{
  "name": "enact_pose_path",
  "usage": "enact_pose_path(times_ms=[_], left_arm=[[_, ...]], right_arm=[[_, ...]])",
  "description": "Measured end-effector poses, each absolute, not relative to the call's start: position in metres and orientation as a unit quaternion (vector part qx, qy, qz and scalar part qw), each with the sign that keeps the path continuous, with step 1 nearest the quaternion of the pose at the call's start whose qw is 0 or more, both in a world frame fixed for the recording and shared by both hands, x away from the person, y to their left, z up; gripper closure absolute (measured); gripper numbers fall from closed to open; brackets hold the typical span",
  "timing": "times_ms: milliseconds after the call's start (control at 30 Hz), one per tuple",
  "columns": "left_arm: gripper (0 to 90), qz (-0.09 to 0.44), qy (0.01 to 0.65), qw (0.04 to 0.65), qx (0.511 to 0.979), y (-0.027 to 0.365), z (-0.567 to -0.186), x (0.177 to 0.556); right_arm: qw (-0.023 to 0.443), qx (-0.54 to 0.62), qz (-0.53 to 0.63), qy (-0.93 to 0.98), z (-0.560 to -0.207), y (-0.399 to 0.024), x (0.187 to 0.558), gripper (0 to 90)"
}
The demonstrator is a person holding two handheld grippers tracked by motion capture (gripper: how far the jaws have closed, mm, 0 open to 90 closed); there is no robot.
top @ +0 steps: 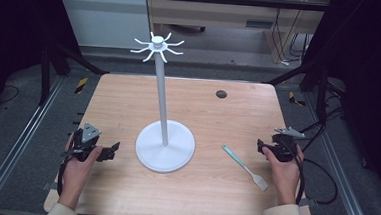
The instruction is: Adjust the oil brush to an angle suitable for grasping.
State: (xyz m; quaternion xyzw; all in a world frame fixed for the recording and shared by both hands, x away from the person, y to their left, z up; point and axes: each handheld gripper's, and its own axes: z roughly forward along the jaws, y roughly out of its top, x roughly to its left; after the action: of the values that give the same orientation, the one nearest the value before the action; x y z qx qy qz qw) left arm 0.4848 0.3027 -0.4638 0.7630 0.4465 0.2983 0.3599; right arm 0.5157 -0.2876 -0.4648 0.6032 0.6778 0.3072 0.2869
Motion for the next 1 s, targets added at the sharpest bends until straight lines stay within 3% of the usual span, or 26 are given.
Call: enact_pose_path(times_ms=[133,300,600,733,1000], left_arm=[[2.6,0.299,0.447,0.361,0.762,0.303,-0.464,0.485],[2.6,0.301,0.439,0.359,0.767,0.299,-0.464,0.484],[2.6,0.306,0.429,0.353,0.773,0.294,-0.464,0.484],[2.6,0.309,0.430,0.355,0.770,0.294,-0.464,0.483],[2.6,0.309,0.426,0.356,0.772,0.292,-0.463,0.485]], right_arm=[[0.286,0.600,0.307,0.681,-0.464,-0.285,0.516,21.3],[0.288,0.602,0.303,0.681,-0.460,-0.278,0.521,30.0],[0.292,0.529,0.299,0.738,-0.448,-0.247,0.544,65.3],[0.260,0.506,0.318,0.758,-0.449,-0.235,0.548,80.3],[0.217,0.469,0.309,0.799,-0.459,-0.220,0.540,90.0]])
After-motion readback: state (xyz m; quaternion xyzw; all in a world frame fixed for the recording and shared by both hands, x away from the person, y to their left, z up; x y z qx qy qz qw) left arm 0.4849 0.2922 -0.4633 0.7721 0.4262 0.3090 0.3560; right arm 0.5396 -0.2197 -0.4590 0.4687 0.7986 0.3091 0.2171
